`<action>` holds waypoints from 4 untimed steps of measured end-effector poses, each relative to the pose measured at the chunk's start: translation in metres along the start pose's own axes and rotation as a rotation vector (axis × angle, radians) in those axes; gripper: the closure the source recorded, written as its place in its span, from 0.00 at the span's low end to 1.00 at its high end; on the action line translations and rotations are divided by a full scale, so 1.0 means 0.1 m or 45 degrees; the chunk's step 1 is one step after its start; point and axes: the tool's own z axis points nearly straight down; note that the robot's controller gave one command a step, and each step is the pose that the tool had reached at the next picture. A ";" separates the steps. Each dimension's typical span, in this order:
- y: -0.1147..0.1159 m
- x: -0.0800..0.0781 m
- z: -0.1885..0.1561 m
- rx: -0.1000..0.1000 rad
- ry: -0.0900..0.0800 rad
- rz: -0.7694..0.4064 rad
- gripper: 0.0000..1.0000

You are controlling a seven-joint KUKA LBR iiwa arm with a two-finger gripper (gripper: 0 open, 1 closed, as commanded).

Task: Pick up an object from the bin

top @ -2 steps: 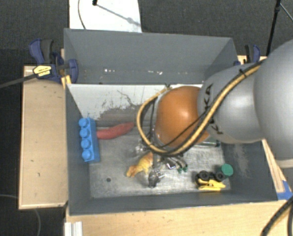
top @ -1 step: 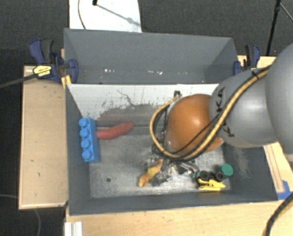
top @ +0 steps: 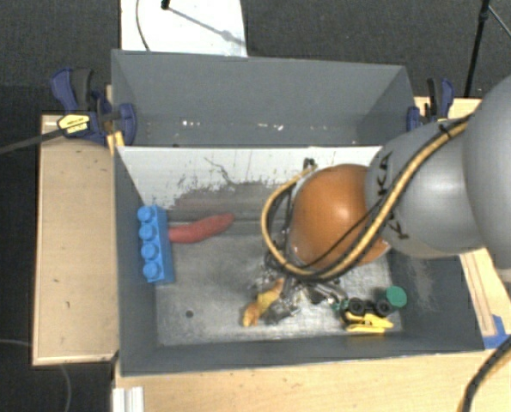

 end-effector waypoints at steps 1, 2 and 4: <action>0.00 0.02 -0.04 -0.001 0.009 0.001 1.00; 0.00 0.03 -0.18 -0.001 0.016 0.005 1.00; 0.00 0.01 -0.45 0.001 0.011 0.007 1.00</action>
Offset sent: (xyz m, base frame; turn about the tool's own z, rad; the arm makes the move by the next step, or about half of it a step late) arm 0.0000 0.0000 0.0533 0.0000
